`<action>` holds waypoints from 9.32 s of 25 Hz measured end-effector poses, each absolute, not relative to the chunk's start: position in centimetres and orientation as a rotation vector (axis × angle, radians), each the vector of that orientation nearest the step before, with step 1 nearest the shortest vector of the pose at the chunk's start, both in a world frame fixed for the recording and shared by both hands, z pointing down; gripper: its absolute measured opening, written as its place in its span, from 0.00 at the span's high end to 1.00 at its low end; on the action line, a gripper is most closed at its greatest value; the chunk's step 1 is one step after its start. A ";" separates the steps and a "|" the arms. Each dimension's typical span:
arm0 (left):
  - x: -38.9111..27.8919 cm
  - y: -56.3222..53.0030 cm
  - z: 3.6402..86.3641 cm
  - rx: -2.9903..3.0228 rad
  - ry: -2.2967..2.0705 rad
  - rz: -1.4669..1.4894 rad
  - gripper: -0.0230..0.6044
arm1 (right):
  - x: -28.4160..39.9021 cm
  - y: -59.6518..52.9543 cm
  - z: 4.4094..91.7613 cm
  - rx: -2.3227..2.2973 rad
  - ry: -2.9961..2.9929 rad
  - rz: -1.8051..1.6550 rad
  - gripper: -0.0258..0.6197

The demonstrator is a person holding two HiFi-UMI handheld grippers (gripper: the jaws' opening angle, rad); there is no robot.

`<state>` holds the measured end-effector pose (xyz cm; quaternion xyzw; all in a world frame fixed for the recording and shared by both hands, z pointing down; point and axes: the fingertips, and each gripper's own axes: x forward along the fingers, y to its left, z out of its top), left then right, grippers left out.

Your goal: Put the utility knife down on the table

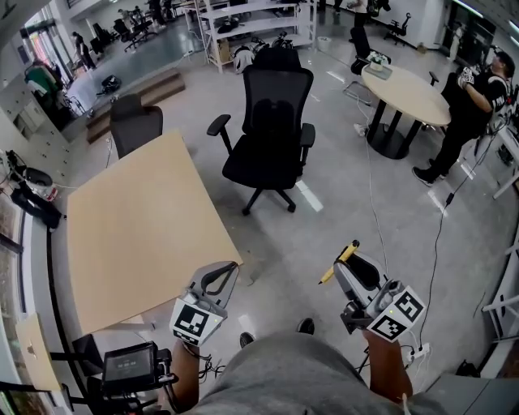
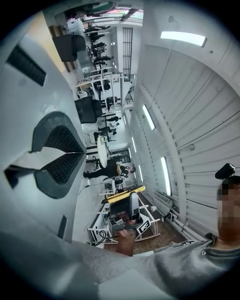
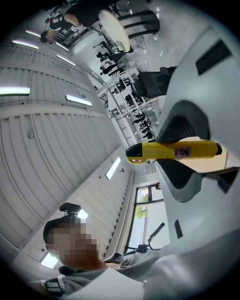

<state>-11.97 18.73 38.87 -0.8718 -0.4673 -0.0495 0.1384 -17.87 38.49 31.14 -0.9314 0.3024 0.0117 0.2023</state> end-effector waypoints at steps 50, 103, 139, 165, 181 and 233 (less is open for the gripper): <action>13.6 14.2 40.1 -2.771 -0.908 -0.258 0.95 | 15.9 34.5 29.3 -2.428 1.296 -0.038 0.78; 31.0 8.7 37.4 -2.948 -0.017 -0.327 0.95 | 42.2 23.8 29.1 -1.923 2.043 -0.292 0.78; 21.8 -0.9 38.1 -2.954 0.434 -0.312 0.95 | 40.5 9.9 28.9 -1.713 2.268 -0.284 0.78; 19.4 -12.9 39.8 -2.931 0.983 -0.392 0.95 | 40.9 -13.8 30.4 -1.311 2.597 -0.419 0.78; 16.1 -14.7 41.5 -2.906 1.167 -0.435 0.95 | 38.6 -22.7 31.0 -1.214 2.746 -0.366 0.78; 12.6 -16.7 45.7 -2.953 1.438 -0.532 0.95 | 32.1 -42.0 45.5 -1.117 3.202 -0.567 0.78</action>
